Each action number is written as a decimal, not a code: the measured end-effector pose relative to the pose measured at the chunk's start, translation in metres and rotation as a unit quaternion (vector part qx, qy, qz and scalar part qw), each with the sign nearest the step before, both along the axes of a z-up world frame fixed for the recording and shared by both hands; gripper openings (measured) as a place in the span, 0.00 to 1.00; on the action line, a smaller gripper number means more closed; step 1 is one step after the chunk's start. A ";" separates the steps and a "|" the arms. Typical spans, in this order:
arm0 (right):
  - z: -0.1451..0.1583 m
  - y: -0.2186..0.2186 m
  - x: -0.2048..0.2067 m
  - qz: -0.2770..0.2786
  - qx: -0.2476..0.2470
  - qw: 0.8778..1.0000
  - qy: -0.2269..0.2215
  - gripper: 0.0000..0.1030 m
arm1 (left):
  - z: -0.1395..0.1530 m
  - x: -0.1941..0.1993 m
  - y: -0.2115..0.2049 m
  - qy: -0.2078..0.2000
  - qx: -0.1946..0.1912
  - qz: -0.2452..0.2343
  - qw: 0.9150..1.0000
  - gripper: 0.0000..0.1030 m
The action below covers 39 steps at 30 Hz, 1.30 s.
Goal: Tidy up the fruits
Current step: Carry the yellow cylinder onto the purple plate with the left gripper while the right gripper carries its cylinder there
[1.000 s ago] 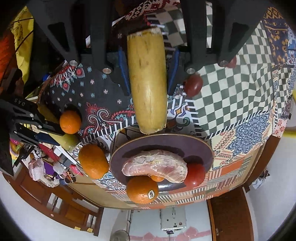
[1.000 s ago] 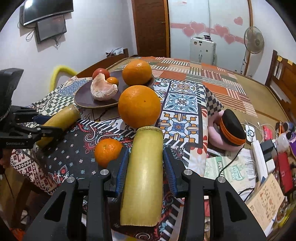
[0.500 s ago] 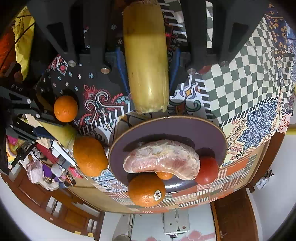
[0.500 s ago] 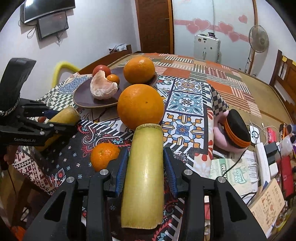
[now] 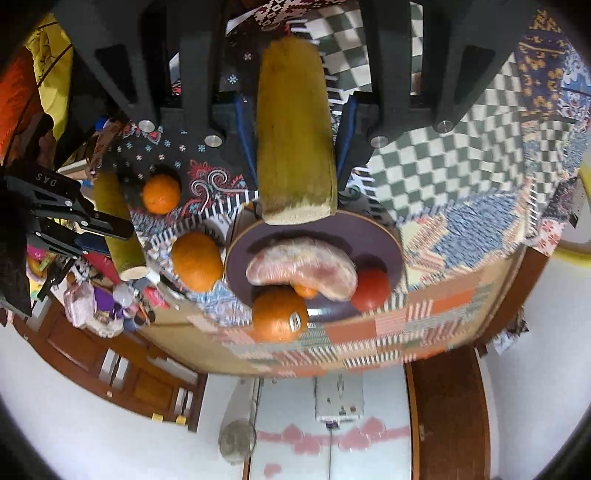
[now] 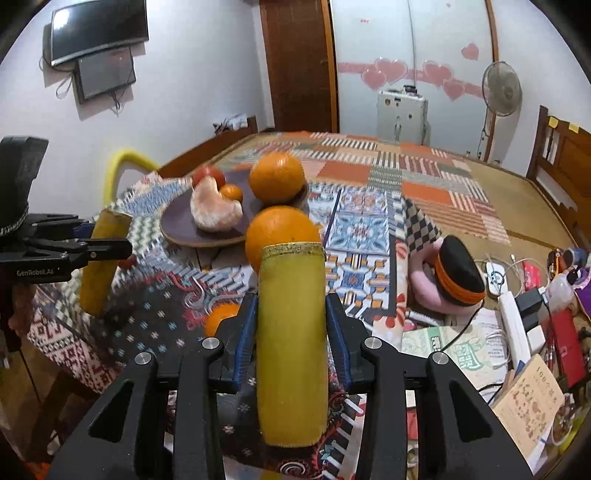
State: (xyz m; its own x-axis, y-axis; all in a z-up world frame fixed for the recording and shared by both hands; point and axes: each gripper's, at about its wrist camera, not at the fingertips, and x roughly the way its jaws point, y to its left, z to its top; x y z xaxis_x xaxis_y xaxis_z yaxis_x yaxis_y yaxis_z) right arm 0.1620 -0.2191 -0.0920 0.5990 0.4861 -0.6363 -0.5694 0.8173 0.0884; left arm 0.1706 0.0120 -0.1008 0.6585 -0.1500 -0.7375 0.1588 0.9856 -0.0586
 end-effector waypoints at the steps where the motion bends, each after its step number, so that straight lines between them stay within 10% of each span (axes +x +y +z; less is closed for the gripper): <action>1: 0.004 0.000 -0.002 0.000 0.003 1.000 -0.005 0.33 | 0.004 -0.002 0.003 -0.006 -0.002 0.002 1.000 0.37; 17: 0.058 0.026 -0.004 0.014 0.033 0.996 -0.082 0.33 | 0.045 0.011 0.014 -0.066 -0.021 0.029 0.997 0.36; 39: 0.038 0.076 0.062 0.024 0.036 0.996 -0.072 0.33 | 0.023 0.069 0.040 -0.061 -0.020 0.040 0.997 0.36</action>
State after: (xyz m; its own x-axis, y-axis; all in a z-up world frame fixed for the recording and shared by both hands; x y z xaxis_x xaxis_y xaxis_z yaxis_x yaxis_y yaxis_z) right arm 0.2241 -0.1433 -0.0535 0.6566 0.5572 -0.5084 -0.6186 0.7834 0.0596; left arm 0.2393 0.0523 -0.0774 0.7541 -0.1200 -0.6457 0.0873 0.9928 -0.0826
